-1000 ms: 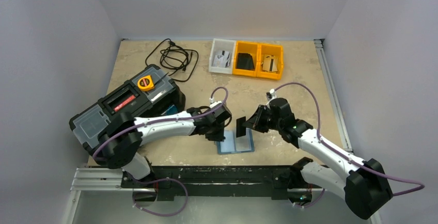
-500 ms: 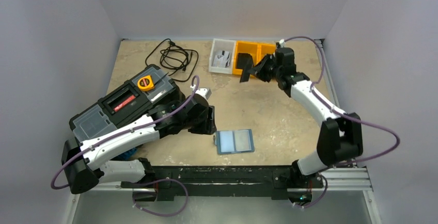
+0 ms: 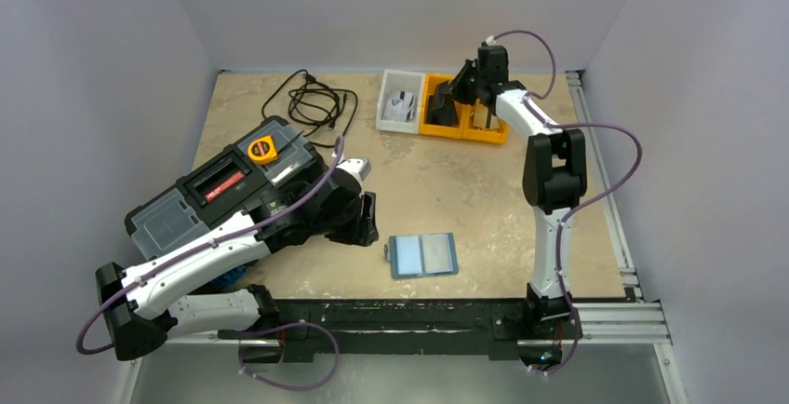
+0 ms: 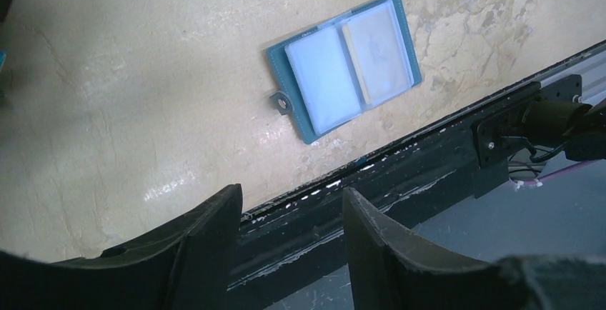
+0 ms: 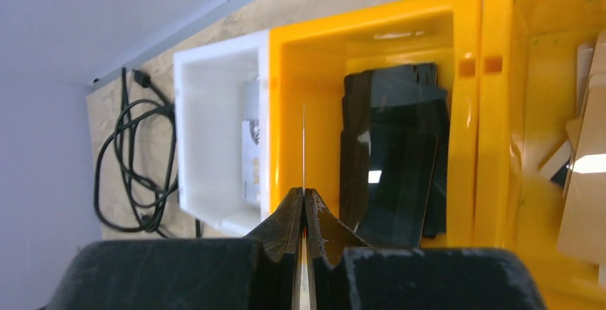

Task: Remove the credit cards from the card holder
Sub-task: Place the credit card in the storage box.

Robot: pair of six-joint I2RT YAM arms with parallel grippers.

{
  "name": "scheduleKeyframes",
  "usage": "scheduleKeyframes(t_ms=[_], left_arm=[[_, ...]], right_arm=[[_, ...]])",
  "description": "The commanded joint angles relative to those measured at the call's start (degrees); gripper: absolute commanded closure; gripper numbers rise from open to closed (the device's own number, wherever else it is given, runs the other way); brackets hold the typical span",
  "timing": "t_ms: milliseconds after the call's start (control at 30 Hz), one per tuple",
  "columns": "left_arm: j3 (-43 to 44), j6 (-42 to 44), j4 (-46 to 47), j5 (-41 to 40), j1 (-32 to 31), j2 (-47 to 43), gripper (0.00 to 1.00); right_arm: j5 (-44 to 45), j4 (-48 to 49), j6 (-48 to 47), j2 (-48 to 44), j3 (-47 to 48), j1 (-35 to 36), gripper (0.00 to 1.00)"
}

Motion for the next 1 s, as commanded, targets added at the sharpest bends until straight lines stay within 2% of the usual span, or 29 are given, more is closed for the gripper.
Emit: scheduleKeyframes(t_ms=[0,200,333,533,667,800,967], left_arm=[[1.7,0.4,-1.2,-1.0,0.4,-0.6,0.47],[1.6,-2.2,-0.1,-1.4,0.4,1.1,0.47],[2.0,-3.0,0.5,-0.9,0.4,3.3,0.46],[2.2,-3.3,2.8,0.0,0.4,6.4,0.43],[3.8,-2.4,4.5,0.6,-0.3,9.9,0.43],[8.3,-1.3,3.6,-1.9,-3.7,15.6,0.43],[12.8,-1.2,5.7,-2.5,-7.8,24.0,0.43]], right_arm=[[1.7,-4.7,-3.6,4.8,10.5,-1.1,1.00],[1.7,-8.4,-6.6,9.6,16.6,-2.2,0.99],[0.5,-12.0,-7.8,11.2,20.2,-2.2,0.73],[3.1,-16.5,-7.5,4.6,17.7,-2.0,0.45],[5.1,-18.5,-7.3,-6.7,7.6,-1.9,0.38],[3.8,-13.2,-5.1,-22.9,-12.9,-1.9,0.31],[1.8,-9.7,-3.1,-41.9,-35.7,-1.7,0.30]])
